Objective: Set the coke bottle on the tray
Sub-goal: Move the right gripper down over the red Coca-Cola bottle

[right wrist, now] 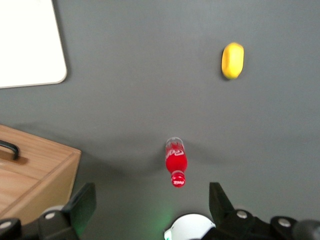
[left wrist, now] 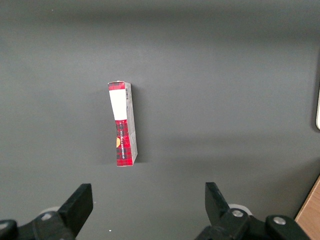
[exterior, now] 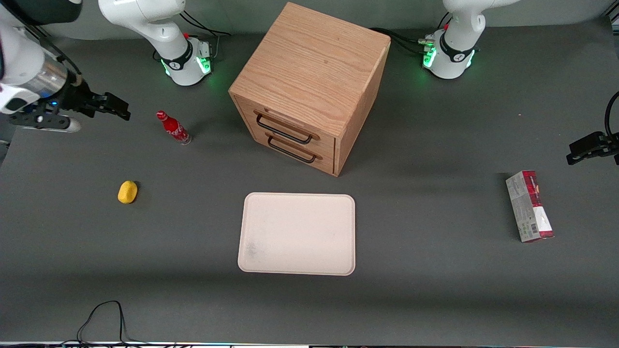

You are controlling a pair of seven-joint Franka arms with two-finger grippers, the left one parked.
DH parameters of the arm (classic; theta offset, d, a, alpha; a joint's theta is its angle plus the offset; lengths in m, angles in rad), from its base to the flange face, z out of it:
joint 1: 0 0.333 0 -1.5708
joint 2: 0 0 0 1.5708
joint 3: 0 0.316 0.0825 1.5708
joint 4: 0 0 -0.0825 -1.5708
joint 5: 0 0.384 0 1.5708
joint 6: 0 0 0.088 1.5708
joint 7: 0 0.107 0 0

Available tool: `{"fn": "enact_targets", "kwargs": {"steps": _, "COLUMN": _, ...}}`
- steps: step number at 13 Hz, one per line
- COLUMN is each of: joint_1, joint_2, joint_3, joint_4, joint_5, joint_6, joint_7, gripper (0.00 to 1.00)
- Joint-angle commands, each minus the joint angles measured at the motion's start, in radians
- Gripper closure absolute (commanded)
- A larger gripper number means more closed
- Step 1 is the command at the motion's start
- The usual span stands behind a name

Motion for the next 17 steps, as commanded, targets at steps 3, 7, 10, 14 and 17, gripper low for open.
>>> {"fn": "enact_targets", "kwargs": {"steps": 3, "joint_1": 0.004, "joint_2": -0.260, "joint_3": -0.037, "joint_4": -0.495, "joint_5": 0.008, "joint_6": 0.262, "joint_7": -0.068, "gripper": 0.00}}
{"fn": "enact_targets", "kwargs": {"steps": 7, "joint_1": 0.004, "joint_2": -0.246, "joint_3": -0.037, "joint_4": -0.670, "joint_5": 0.006, "joint_6": 0.471, "joint_7": -0.070, "gripper": 0.00}}
{"fn": "enact_targets", "kwargs": {"steps": 10, "joint_1": 0.004, "joint_2": -0.223, "joint_3": -0.037, "joint_4": -0.712, "joint_5": 0.002, "joint_6": 0.522, "joint_7": -0.070, "gripper": 0.00}}
{"fn": "enact_targets", "kwargs": {"steps": 14, "joint_1": 0.004, "joint_2": -0.163, "joint_3": -0.037, "joint_4": -0.744, "joint_5": -0.007, "joint_6": 0.611, "joint_7": -0.070, "gripper": 0.00}}
{"fn": "enact_targets", "kwargs": {"steps": 17, "joint_1": 0.004, "joint_2": -0.132, "joint_3": -0.037, "joint_4": -0.744, "joint_5": -0.007, "joint_6": 0.618, "joint_7": -0.070, "gripper": 0.31}}
